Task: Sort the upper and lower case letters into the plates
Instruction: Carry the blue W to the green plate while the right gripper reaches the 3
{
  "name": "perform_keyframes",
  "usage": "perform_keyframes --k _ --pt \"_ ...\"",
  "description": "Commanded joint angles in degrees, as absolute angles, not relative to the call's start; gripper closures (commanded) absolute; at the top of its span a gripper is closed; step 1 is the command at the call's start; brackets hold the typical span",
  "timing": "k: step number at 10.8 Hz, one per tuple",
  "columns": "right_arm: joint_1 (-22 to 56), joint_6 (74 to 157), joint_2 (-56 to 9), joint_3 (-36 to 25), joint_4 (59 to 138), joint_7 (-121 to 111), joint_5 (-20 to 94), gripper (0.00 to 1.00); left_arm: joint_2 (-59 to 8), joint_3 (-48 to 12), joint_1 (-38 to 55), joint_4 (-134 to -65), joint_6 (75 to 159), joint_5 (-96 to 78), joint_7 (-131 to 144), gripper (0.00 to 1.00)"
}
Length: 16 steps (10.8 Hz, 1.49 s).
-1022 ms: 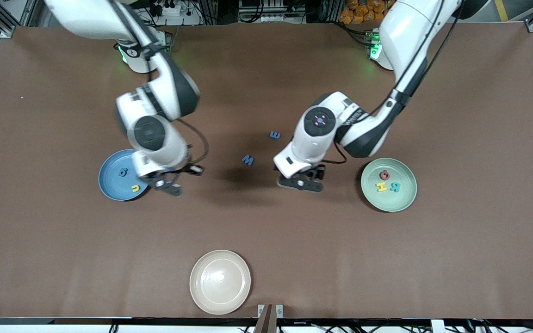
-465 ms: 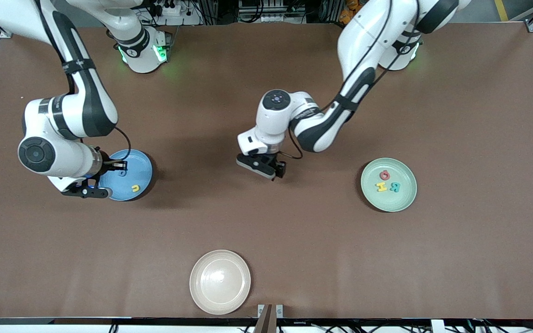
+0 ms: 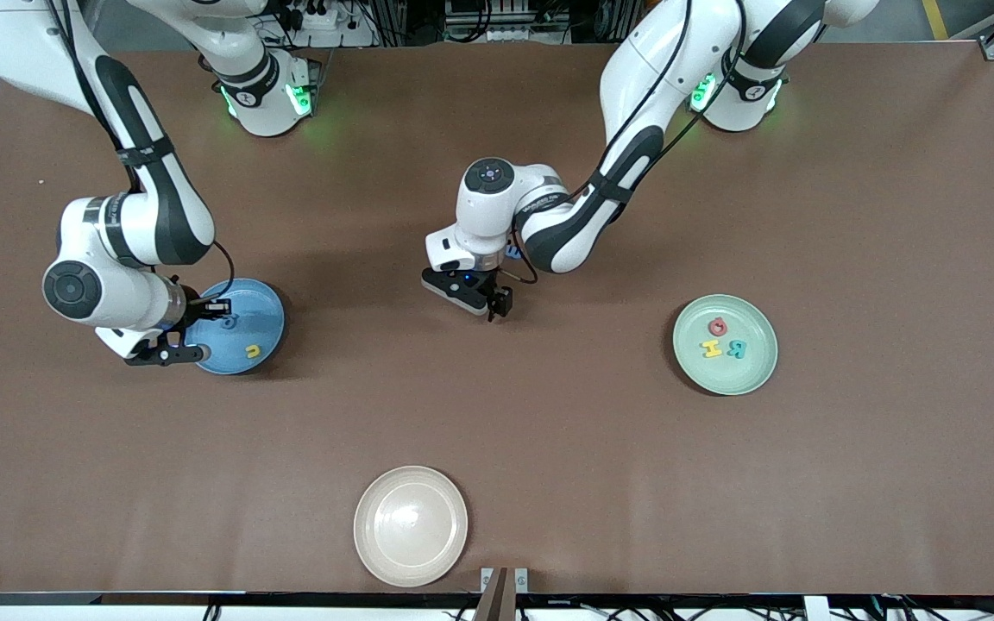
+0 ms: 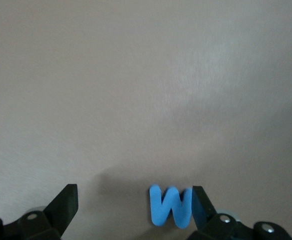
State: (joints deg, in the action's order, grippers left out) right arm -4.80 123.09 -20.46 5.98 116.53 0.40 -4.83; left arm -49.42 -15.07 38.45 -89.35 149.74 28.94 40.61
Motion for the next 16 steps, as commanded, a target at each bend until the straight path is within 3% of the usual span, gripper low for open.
perform_keyframes --k 1,6,7,8,9,10,12,13,16 --pt "-3.7 122.4 -19.9 6.0 115.1 0.0 -4.0 0.00 -52.3 -14.5 39.6 -87.4 152.4 29.9 42.7 0.00" --pt "-3.3 115.1 -10.6 4.3 111.3 -0.3 -4.0 0.00 -52.3 -14.5 40.7 -87.5 152.4 30.0 45.3 0.00" --pt "-3.1 114.8 -8.1 2.2 110.5 -0.2 -3.9 0.00 -51.9 -14.6 40.7 -87.6 152.4 30.5 45.2 0.14" --pt "-2.6 113.6 -6.7 0.4 109.1 -0.4 -3.8 0.00 -51.9 -14.6 40.7 -87.8 152.4 30.5 45.2 0.37" --pt "-2.7 110.3 -5.9 0.4 106.7 -0.4 -3.8 0.00 -51.9 -14.6 40.9 -87.8 152.4 30.3 45.3 0.53" --pt "-2.8 107.0 -4.8 0.6 104.9 -0.4 -3.0 0.00 -51.9 -14.6 40.9 -87.8 152.4 30.1 45.3 0.57" --pt "-2.9 100.6 -4.3 0.5 97.7 -0.5 2.0 0.00 -51.9 -14.5 41.0 -87.7 152.4 30.0 45.3 0.86" --pt "-2.8 98.1 -4.4 0.6 94.9 -0.1 2.0 0.00 -51.9 -14.5 41.1 -87.7 152.4 29.9 45.3 0.94" --pt "-2.7 95.9 -4.1 0.6 93.5 -0.1 2.5 0.00 -51.3 -14.6 41.0 -87.8 152.2 29.8 45.3 0.98"
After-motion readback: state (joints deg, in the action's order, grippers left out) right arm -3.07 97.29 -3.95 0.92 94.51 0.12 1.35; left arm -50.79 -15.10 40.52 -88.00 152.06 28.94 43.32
